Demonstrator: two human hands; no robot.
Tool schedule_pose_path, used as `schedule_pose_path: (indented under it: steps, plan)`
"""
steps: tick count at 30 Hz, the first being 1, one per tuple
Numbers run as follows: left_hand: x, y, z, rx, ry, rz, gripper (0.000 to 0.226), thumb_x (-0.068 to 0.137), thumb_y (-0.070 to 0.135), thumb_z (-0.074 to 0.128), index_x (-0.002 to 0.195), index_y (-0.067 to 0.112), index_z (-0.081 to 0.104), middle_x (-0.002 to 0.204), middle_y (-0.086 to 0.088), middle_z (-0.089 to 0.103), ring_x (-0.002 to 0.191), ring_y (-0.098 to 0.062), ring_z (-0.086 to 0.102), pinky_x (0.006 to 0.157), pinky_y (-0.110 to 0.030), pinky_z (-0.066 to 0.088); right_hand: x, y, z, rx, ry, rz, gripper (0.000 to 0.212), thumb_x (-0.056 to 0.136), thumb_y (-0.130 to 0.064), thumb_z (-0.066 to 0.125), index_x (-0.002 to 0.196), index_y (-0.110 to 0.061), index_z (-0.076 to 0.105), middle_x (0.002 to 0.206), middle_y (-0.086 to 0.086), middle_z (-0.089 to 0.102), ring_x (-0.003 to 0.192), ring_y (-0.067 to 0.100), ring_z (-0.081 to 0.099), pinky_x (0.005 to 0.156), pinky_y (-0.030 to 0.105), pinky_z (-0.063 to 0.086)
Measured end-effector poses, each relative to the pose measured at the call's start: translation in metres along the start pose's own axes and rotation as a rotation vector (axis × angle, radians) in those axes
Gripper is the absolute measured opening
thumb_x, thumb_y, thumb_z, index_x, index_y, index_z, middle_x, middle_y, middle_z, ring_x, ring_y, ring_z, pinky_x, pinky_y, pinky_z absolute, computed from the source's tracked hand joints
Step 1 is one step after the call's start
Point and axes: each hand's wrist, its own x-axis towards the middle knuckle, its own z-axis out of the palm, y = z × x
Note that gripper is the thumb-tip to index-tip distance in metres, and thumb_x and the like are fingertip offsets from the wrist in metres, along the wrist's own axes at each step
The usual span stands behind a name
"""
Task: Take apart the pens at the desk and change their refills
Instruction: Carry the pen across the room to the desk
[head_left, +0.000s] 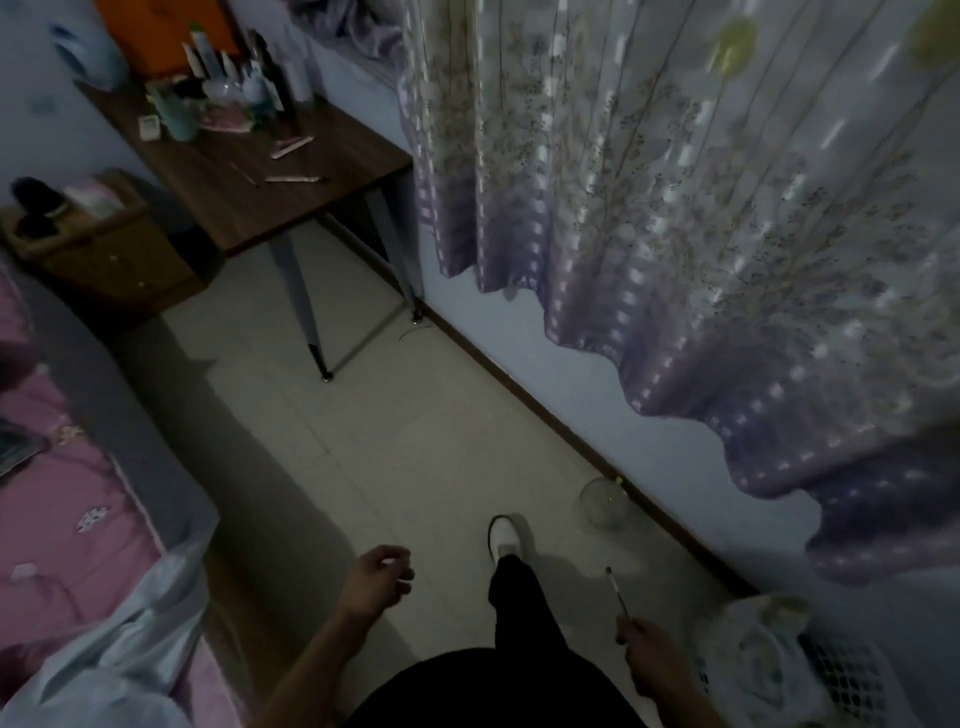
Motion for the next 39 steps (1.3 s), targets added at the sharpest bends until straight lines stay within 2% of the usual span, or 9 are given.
schedule_pose_path:
  steps: [3, 7, 10, 15, 23, 29, 32, 36, 39]
  plan:
    - [0.032, 0.021, -0.003, -0.037, 0.061, -0.05, 0.012, 0.099, 0.001, 0.048, 0.103, -0.001, 0.059, 0.075, -0.017, 0.057, 0.057, -0.022, 0.049, 0.053, -0.024, 0.032, 0.035, -0.076, -0.001, -0.101, -0.002, -0.089, 0.039, 0.105, -0.031, 0.046, 0.082, -0.004, 0.063, 0.054, 0.005, 0.043, 0.042, 0.018, 0.039, 0.048, 0.026, 0.028]
    - [0.066, 0.051, -0.016, -0.135, 0.161, -0.111, 0.015, 0.1, 0.001, 0.046, 0.107, -0.004, 0.059, 0.071, -0.016, 0.057, 0.053, -0.021, 0.048, 0.051, -0.022, 0.031, 0.066, -0.193, 0.007, -0.228, -0.038, -0.235, 0.038, 0.103, -0.033, 0.048, 0.076, -0.01, 0.06, 0.057, 0.004, 0.046, 0.049, 0.017, 0.042, 0.051, 0.025, 0.028]
    - [0.086, 0.081, -0.032, -0.203, 0.234, -0.128, 0.017, 0.1, 0.003, 0.046, 0.107, -0.003, 0.061, 0.074, -0.017, 0.059, 0.057, -0.023, 0.051, 0.054, -0.026, 0.035, 0.084, -0.283, 0.022, -0.361, -0.064, -0.364, 0.035, 0.102, -0.03, 0.049, 0.076, -0.011, 0.064, 0.066, 0.003, 0.058, 0.06, 0.018, 0.053, 0.053, 0.026, 0.033]
    - [0.111, 0.13, -0.063, -0.354, 0.338, -0.162, 0.018, 0.102, 0.007, 0.046, 0.105, -0.002, 0.062, 0.077, -0.016, 0.06, 0.062, -0.024, 0.052, 0.058, -0.029, 0.039, 0.111, -0.41, 0.06, -0.462, -0.143, -0.492, 0.036, 0.101, -0.021, 0.052, 0.067, -0.015, 0.056, 0.058, 0.001, 0.051, 0.057, 0.019, 0.048, 0.052, 0.026, 0.03]
    - [0.178, 0.196, -0.106, -0.524, 0.428, -0.244, 0.014, 0.101, 0.002, 0.045, 0.106, -0.003, 0.057, 0.075, -0.017, 0.056, 0.06, -0.022, 0.048, 0.056, -0.028, 0.034, 0.173, -0.548, 0.118, -0.553, -0.199, -0.509, 0.039, 0.103, -0.023, 0.052, 0.066, -0.012, 0.057, 0.055, 0.001, 0.049, 0.052, 0.017, 0.044, 0.052, 0.028, 0.03]
    - [0.261, 0.279, -0.167, -0.494, 0.434, -0.24, 0.012, 0.101, 0.004, 0.047, 0.103, -0.001, 0.057, 0.075, -0.016, 0.056, 0.059, -0.021, 0.048, 0.055, -0.026, 0.033, 0.205, -0.632, 0.139, -0.535, -0.186, -0.445, 0.039, 0.102, -0.019, 0.053, 0.065, -0.01, 0.057, 0.062, 0.011, 0.055, 0.062, 0.022, 0.052, 0.056, 0.031, 0.034]
    - [0.309, 0.329, -0.205, -0.429, 0.412, -0.19, 0.012, 0.1, 0.003, 0.048, 0.105, -0.002, 0.057, 0.074, -0.015, 0.056, 0.057, -0.019, 0.047, 0.053, -0.024, 0.031, 0.218, -0.679, 0.151, -0.506, -0.161, -0.441, 0.034, 0.1, -0.016, 0.058, 0.068, -0.007, 0.065, 0.067, 0.011, 0.063, 0.068, 0.024, 0.058, 0.063, 0.031, 0.038]
    - [0.371, 0.388, -0.253, -0.368, 0.406, -0.122, 0.012, 0.098, 0.0, 0.049, 0.106, -0.004, 0.057, 0.074, -0.016, 0.055, 0.056, -0.018, 0.047, 0.052, -0.023, 0.032, 0.233, -0.745, 0.175, -0.452, -0.12, -0.435, 0.03, 0.098, -0.011, 0.058, 0.068, -0.008, 0.06, 0.063, 0.01, 0.056, 0.057, 0.02, 0.048, 0.056, 0.03, 0.033]
    - [0.404, 0.42, -0.276, -0.362, 0.412, -0.103, 0.011, 0.098, 0.001, 0.05, 0.103, -0.001, 0.059, 0.073, -0.015, 0.057, 0.056, -0.019, 0.048, 0.053, -0.024, 0.033, 0.242, -0.787, 0.19, -0.478, -0.135, -0.459, 0.033, 0.098, -0.011, 0.057, 0.065, -0.016, 0.054, 0.064, 0.007, 0.053, 0.065, 0.02, 0.049, 0.059, 0.033, 0.033]
